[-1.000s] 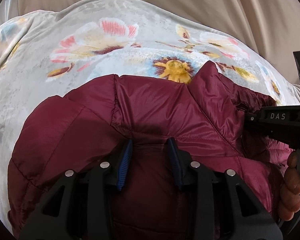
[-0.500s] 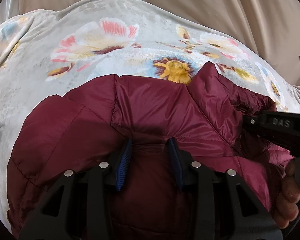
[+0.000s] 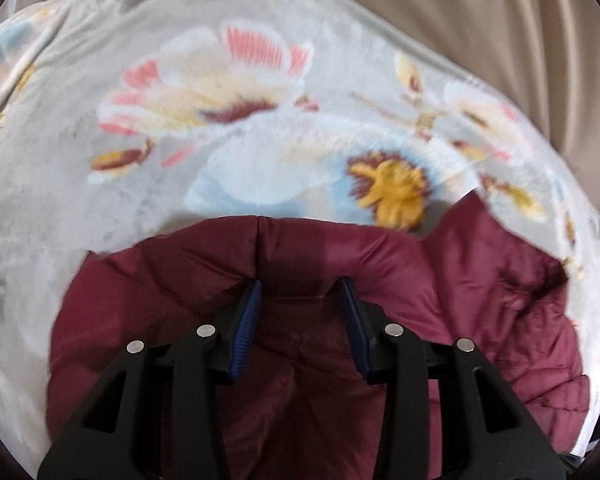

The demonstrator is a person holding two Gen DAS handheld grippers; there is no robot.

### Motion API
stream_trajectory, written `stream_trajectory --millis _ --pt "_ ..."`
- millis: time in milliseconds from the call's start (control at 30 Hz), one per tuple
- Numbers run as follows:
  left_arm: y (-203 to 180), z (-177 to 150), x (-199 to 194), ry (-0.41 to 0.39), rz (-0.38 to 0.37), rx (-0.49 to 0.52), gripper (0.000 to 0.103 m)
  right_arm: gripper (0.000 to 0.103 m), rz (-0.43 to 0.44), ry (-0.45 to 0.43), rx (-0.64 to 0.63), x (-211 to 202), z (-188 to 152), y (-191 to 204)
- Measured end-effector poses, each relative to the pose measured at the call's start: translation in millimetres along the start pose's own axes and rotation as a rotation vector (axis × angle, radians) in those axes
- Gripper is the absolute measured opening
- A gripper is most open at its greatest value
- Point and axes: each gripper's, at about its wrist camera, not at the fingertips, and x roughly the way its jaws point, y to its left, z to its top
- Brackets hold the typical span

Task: Fold large clothes

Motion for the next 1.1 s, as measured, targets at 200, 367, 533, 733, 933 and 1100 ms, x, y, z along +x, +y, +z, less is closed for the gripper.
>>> stream_trajectory --millis 200,367,533,733,933,1100 --pt "-7.9 -8.9 2.4 -0.042 0.051 0.065 0.040 0.032 -0.050 -0.034 0.175 23.2 57.6 -24.5" --pt "-4.1 -10.6 2.8 -0.052 0.036 0.063 0.040 0.032 -0.131 0.023 0.170 60.7 79.5 -25.3" --pt "-4.0 -11.8 2.9 -0.057 0.038 0.066 0.040 0.019 -0.186 0.027 0.173 78.7 81.1 -28.5" --pt "-3.9 -11.1 2.3 -0.064 0.035 0.071 0.041 0.001 -0.058 -0.048 0.142 44.7 61.0 -18.6" --pt "-5.2 -10.5 3.1 -0.078 0.044 0.076 0.042 0.002 -0.067 -0.029 0.038 17.7 22.2 3.1" --pt "-5.6 -11.9 2.2 -0.082 0.043 0.077 0.042 0.012 -0.152 -0.053 0.081 31.1 61.2 -9.2"
